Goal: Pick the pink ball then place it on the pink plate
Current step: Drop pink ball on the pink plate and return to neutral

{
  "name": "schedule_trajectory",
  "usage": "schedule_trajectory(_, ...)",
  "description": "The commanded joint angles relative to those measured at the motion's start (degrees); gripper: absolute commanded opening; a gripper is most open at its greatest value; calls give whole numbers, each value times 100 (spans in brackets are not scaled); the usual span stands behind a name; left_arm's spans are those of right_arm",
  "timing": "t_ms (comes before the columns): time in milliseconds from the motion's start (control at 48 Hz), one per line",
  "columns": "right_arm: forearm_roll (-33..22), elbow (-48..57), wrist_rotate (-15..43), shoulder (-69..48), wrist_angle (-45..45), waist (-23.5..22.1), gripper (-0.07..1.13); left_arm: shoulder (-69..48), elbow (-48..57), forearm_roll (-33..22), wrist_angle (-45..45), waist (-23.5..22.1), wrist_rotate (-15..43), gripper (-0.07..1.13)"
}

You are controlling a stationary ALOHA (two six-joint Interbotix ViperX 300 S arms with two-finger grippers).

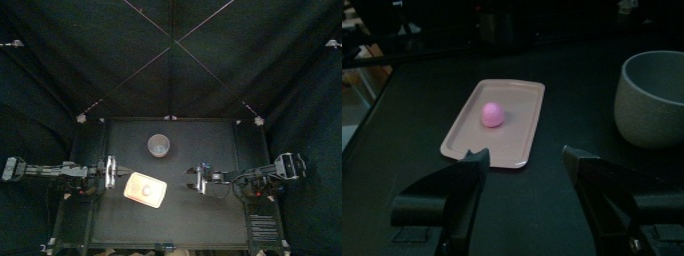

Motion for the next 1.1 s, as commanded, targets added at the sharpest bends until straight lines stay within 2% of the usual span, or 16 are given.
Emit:
schedule_trajectory(21,-9,229,9,-624,-26,-114,93,18,-44,0,-53,9,-9,4)
schedule_trajectory(333,-9,1134,26,-2294,193,-308,93,18,53,-62,-53,9,-18,4)
schedule_trajectory(625,-26,1389,53,-3498,1512,-316,93,18,62,-62,-53,0,-18,4)
schedule_trajectory(729,0,1441,53,-3788,1819,-334,93,18,62,-62,-44,0,-18,4)
schedule_trajectory(1104,-26,1477,35,-3999,1767,-554,93,18,141,-62,-44,0,-18,4)
